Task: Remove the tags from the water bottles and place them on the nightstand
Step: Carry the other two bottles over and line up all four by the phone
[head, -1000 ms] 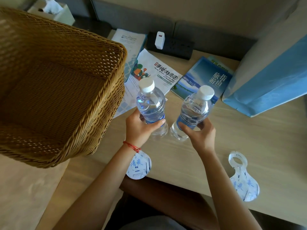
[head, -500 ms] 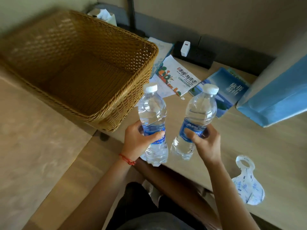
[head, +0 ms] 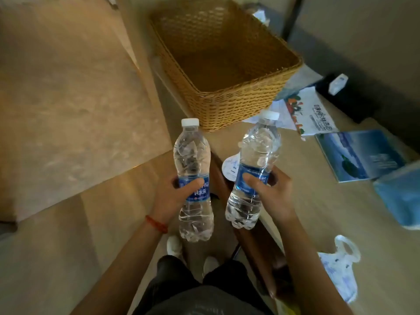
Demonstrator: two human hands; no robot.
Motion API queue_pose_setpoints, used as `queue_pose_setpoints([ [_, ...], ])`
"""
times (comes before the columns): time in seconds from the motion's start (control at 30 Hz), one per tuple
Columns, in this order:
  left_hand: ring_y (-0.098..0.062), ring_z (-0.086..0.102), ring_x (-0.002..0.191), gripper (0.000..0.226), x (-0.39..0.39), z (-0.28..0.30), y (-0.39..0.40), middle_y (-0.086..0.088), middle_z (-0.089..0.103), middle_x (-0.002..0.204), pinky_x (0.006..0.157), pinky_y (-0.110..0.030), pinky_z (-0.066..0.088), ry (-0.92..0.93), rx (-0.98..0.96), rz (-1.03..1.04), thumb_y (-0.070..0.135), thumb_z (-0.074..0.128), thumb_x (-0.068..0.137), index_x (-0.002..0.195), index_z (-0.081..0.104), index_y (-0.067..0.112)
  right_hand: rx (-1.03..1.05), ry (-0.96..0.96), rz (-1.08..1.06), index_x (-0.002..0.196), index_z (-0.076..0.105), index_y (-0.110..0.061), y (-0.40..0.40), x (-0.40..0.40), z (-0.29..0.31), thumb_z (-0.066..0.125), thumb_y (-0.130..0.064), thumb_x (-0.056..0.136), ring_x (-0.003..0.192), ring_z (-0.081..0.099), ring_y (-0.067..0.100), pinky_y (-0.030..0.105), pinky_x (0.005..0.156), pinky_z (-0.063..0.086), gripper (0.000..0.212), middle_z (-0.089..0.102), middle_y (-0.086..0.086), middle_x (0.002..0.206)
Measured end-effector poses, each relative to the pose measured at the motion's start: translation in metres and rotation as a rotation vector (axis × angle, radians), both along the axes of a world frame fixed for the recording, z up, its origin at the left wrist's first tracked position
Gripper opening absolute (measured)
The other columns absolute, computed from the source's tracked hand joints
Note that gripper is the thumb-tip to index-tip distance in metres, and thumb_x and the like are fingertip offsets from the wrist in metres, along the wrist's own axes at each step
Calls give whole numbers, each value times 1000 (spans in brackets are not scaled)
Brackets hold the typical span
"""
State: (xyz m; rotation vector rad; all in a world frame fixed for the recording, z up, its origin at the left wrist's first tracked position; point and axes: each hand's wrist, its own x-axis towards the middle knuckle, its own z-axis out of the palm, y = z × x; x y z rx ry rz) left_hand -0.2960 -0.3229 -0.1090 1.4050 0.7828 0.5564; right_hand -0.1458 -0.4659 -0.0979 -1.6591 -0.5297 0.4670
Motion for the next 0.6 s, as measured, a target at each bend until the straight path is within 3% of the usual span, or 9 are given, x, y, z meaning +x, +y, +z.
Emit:
queue_pose_setpoints([
  [0.1, 1, 67, 61, 22, -45, 2, 2, 19, 71, 62, 52, -10, 49, -5, 5, 144, 4, 70, 73, 76, 67, 25, -18, -16, 138, 81, 63, -32, 21, -30, 1, 75, -8, 71, 68, 65, -7, 5, 56, 46, 29, 69, -19, 69],
  [0.2, 0, 67, 63, 14, -93, 5, 6, 15, 71, 65, 53, -11, 49, 4, 42, 283, 5, 71, 72, 82, 69, 15, -24, 21, 283, 92, 64, -26, 48, -64, 2, 74, -9, 73, 74, 67, -5, 8, 59, 49, 27, 69, -12, 85],
  [0.3, 0, 67, 63, 16, -147, 7, 13, 12, 70, 71, 54, -13, 50, -5, 39, 435, 7, 71, 72, 80, 68, 21, -52, -4, 438, 100, 64, -21, 77, -107, 3, 73, -13, 75, 79, 66, -6, 8, 60, 49, 29, 68, -9, 91],
  [0.37, -9, 69, 69, 14, -187, 7, 18, 4, 72, 75, 60, -21, 54, 0, 10, 496, 12, 71, 73, 81, 68, 23, -53, -19, 522, 100, 62, -22, 97, -139, 2, 72, -13, 75, 79, 65, -8, 7, 60, 48, 28, 67, -11, 91],
  [0.43, -14, 70, 69, 12, -230, 5, 26, 4, 73, 72, 62, -24, 56, 6, -10, 564, 14, 71, 73, 79, 68, 23, -62, -42, 593, 99, 61, -23, 118, -176, 1, 72, -13, 76, 77, 64, -11, 4, 58, 47, 28, 65, -15, 90],
  [0.6, -5, 67, 58, 11, -346, 4, 33, 11, 71, 59, 51, -15, 51, 73, 21, 785, 11, 74, 72, 69, 68, 20, -80, -16, 749, 96, 61, -24, 168, -279, -7, 72, -15, 76, 71, 63, -12, 6, 57, 47, 24, 64, -16, 86],
])
